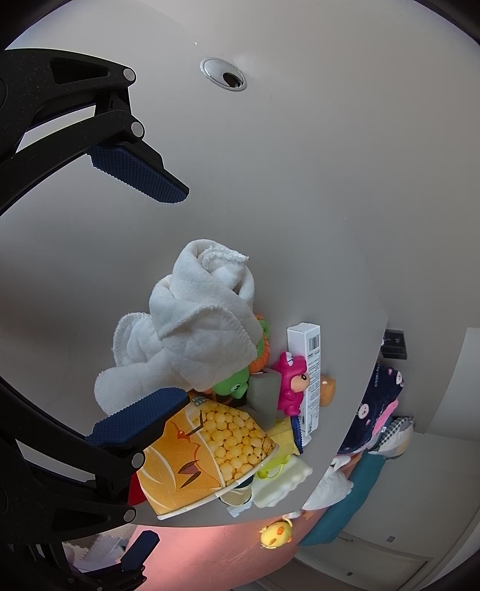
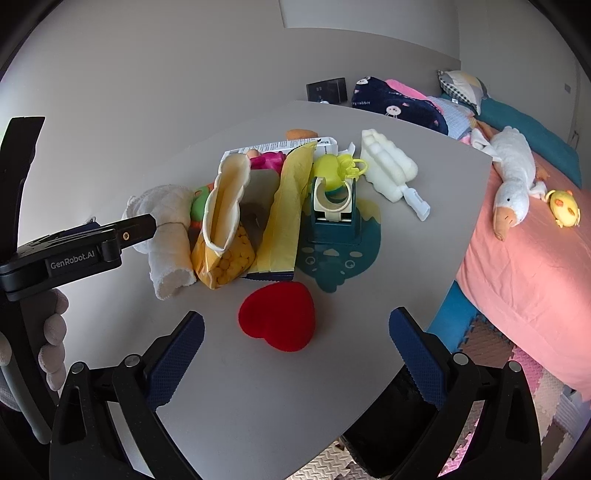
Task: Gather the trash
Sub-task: 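Grasp the white towel with the left tool while the right tool grasps the red heart toy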
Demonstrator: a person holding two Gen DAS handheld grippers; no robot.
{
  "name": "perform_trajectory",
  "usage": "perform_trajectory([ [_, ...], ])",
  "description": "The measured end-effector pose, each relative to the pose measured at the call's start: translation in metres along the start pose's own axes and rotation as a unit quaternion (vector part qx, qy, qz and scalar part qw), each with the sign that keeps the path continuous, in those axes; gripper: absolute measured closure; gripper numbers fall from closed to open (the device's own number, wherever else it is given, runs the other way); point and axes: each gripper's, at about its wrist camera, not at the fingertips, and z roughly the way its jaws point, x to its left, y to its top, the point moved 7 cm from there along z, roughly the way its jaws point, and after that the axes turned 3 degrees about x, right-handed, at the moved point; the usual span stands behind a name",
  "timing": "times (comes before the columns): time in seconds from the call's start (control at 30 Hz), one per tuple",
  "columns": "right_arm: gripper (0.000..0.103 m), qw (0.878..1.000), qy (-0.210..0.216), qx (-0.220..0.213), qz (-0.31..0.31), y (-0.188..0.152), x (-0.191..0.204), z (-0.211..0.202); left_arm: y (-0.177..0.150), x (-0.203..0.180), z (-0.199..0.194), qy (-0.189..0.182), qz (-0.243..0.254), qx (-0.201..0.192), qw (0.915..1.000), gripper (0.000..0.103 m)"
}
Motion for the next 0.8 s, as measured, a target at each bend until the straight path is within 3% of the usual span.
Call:
perform_trajectory([
  [0.1,0.003,1.000,-0.001,-0.004,-0.005,0.004,0.002,0.004,0.002,0.001,0.006,0.000,-0.001,0.003,1.0000,0.006],
  [0.3,0.016,1.000,-0.003,0.009,-0.010,0.006,0.003,0.018,0.004,-0.002,0.017,-0.015,0.000,0.009,0.9998,0.006],
  [0.4,0.040,1.000,0.001,0.023,-0.008,0.001,0.002,0.025,0.003,-0.005,0.025,-0.020,0.003,0.015,0.9997,0.007],
  [0.47,0.054,1.000,-0.002,0.020,-0.005,0.001,0.000,0.024,0.002,-0.007,0.030,-0.027,0.001,0.020,0.9994,0.019],
  [0.53,0.054,1.000,0.011,0.018,-0.002,0.001,0.001,0.022,0.002,-0.005,0.033,-0.029,-0.014,0.023,0.9992,0.040],
  [0.63,0.055,1.000,0.012,0.012,-0.008,-0.002,0.005,0.017,0.001,0.002,0.033,-0.027,-0.032,0.016,0.9990,0.054],
  [0.8,0.055,1.000,0.013,0.001,-0.014,-0.002,0.010,0.003,-0.001,0.007,0.017,-0.027,-0.044,-0.004,0.9987,0.065],
])
